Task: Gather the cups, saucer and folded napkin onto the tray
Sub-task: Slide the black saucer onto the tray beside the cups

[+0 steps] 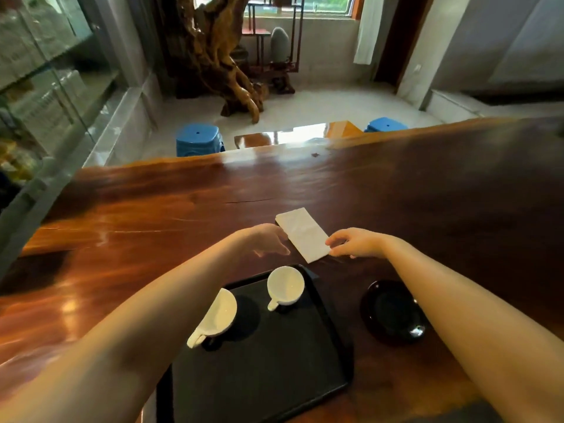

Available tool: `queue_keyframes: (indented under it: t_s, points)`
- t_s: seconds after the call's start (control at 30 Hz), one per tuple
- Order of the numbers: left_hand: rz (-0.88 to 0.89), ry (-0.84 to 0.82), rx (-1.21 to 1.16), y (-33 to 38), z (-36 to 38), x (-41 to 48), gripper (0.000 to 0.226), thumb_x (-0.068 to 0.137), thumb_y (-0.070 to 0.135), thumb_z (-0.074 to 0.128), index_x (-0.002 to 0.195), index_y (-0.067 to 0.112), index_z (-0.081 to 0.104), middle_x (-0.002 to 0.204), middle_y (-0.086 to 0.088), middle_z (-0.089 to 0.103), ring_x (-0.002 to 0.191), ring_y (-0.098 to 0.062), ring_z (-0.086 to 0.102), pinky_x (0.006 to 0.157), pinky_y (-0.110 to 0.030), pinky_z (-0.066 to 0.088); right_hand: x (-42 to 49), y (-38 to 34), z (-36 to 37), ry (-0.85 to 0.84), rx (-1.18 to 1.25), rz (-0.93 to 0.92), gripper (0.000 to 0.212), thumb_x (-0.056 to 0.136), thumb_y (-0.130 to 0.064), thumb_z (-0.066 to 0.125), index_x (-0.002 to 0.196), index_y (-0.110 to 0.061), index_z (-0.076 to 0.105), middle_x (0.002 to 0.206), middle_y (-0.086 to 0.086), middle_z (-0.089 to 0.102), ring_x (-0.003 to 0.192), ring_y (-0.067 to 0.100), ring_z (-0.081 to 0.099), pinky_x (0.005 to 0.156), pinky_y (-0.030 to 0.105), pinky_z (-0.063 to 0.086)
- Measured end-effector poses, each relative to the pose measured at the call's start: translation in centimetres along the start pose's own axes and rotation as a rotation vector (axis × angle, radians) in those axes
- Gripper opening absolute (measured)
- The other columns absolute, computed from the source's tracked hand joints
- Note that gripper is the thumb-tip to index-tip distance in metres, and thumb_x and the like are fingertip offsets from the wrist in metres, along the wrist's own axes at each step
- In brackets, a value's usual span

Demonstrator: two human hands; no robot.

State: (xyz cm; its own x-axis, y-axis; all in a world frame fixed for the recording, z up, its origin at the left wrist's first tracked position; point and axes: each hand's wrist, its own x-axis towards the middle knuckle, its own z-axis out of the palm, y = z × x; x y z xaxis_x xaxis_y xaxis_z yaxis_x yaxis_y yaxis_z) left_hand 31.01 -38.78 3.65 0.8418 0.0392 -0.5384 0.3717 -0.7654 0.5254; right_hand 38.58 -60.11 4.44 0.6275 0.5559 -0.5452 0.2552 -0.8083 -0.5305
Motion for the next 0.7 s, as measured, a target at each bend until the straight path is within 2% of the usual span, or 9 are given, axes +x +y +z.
queue_keyframes:
  t_s: [0.23,0.37,0.47,0.6,0.7]
  points:
    - [-0.023,-0.115,0.022,5.5,4.1,3.5,0.053,0.091,0.027,0.06,0.14,0.017,0.044,0.134,-0.008,0.056,0.104,-0.022,0.059,0.089,-0.036,0.056,-1.0,7.9,-2.4,-0.031,-0.024,0.084,0.042,0.09,-0.024,0.058,0.13,-0.019,0.051,0.132,0.004,0.053,0.12,0.021,0.052,0.094,0.035,0.048]
    - [-0.07,-0.23,0.027,9.4,7.2,5.0,0.053,0.094,0.03,0.054,0.143,0.014,0.04,0.136,-0.007,0.055,0.118,-0.024,0.058,0.093,-0.038,0.054,-1.7,13.4,-3.6,-0.084,-0.045,0.127,0.043,0.09,-0.024,0.058,0.132,-0.018,0.05,0.131,0.01,0.055,0.12,0.023,0.053,0.098,0.038,0.048]
    - [-0.104,-0.247,0.054,12.0,10.0,6.2,0.054,0.095,0.03,0.052,0.145,0.014,0.037,0.14,-0.008,0.052,0.121,-0.024,0.057,0.095,-0.039,0.053,-2.4,17.6,-4.2,-0.112,-0.031,0.157,0.044,0.091,-0.024,0.057,0.133,-0.018,0.048,0.132,0.008,0.055,0.119,0.022,0.053,0.1,0.038,0.047]
    - [-0.147,-0.282,0.082,14.7,14.2,7.6,0.055,0.096,0.03,0.05,0.146,0.015,0.033,0.141,-0.008,0.049,0.121,-0.026,0.057,0.094,-0.041,0.054,-3.1,22.5,-4.0,-0.164,-0.044,0.215,0.047,0.091,-0.023,0.057,0.136,-0.015,0.045,0.132,0.008,0.053,0.115,0.021,0.054,0.096,0.037,0.047]
    - [-0.211,-0.288,0.108,15.4,17.0,8.8,0.054,0.095,0.032,0.051,0.143,0.011,0.038,0.138,-0.012,0.052,0.116,-0.028,0.06,0.091,-0.045,0.056,-3.2,25.3,-3.3,-0.179,-0.043,0.241,0.05,0.091,-0.025,0.056,0.138,-0.014,0.042,0.132,0.008,0.053,0.114,0.022,0.054,0.096,0.038,0.048]
